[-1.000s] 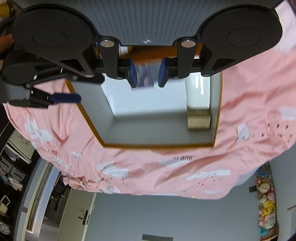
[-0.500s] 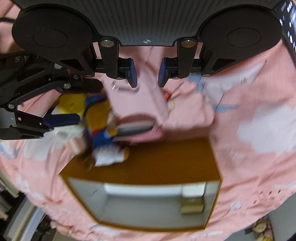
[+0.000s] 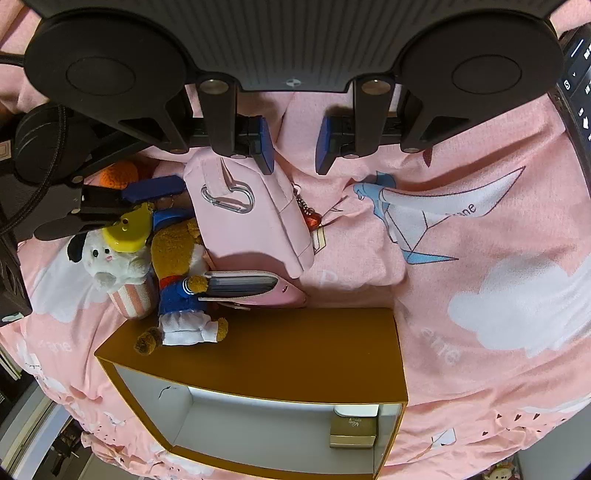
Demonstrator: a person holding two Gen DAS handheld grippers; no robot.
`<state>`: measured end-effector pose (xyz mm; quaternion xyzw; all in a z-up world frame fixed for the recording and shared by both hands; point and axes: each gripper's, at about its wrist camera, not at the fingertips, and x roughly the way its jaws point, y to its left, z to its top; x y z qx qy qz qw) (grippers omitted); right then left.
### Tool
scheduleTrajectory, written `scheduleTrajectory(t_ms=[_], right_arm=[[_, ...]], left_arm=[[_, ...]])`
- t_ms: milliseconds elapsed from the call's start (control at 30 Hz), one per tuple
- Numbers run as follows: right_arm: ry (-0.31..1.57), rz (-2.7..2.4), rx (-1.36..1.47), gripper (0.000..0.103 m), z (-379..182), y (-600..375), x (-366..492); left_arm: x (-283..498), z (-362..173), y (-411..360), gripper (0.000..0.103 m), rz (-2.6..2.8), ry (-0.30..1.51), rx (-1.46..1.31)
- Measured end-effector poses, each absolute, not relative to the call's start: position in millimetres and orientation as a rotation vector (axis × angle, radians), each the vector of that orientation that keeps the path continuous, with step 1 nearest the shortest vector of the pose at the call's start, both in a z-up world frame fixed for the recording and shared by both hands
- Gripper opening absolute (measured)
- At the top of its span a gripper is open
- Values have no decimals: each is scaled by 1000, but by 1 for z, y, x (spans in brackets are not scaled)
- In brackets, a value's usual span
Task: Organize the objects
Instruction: 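Move both tools out of the box toward the pink pouch and plush toys, then grasp the pink zippered pouch with the left tool while the right tool reaches beside it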
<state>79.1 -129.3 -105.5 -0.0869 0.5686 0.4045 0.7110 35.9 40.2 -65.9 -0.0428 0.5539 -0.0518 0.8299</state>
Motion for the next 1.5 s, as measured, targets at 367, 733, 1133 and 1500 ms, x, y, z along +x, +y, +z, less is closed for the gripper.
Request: scheduleTrajectory(t_ms=[367,733,1133,1500], right_arm=[[1070,967,-212,24,-69,-132,63],[833,906,-311,13,-38,-110,77],[755,823,-346,13,-37,-105,87],[770,834,-306,11,-36,-110,90]], left_arm=[[31,-51,49,31,-99,1128,-100],[38,-48,50,40,-165,1070,-97],[81,-67,36,55,-217,987,25],[85,-73,40,26,-201,982,-28]])
